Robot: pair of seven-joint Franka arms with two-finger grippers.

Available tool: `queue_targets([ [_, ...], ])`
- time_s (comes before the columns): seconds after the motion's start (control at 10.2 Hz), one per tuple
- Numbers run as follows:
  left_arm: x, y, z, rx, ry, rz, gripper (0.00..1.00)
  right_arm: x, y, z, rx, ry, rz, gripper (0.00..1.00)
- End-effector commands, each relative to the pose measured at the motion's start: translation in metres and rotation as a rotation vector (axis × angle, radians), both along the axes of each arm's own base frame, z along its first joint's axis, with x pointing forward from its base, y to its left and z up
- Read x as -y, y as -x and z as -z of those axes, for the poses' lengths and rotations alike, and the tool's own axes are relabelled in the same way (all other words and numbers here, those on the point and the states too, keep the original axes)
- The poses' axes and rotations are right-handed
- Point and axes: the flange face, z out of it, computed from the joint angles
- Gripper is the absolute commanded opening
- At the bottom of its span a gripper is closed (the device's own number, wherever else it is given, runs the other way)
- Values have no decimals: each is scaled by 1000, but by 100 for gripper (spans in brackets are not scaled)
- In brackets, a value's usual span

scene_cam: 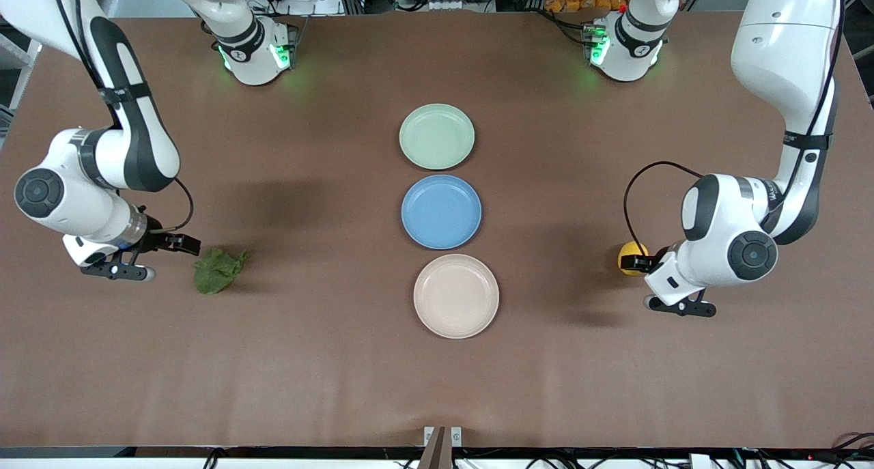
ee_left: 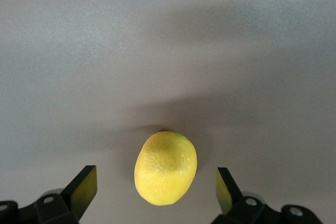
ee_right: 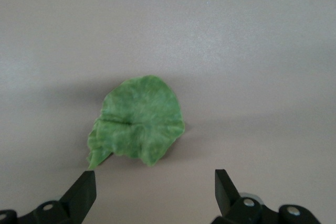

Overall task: Place lemon and lettuce in plates
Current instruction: 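Close the right gripper on the lettuce while the left gripper grasps the lemon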

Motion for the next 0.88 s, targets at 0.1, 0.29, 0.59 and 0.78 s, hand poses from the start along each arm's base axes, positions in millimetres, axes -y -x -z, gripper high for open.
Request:
queue_targets([
  [0.1,6,15,26,48,-3,45,100,3,-2,38,10,5,-3,100],
  [0.29,3,23,42,72,3,42,100,1,2,61,48,2,-1,100],
  [0.59,-1,36,60,95,11,39,100,-3,2,80,50,-5,33,100],
  [0.78,0,38,64,109,11,46,100,-6,2,91,62,-11,62,100],
])
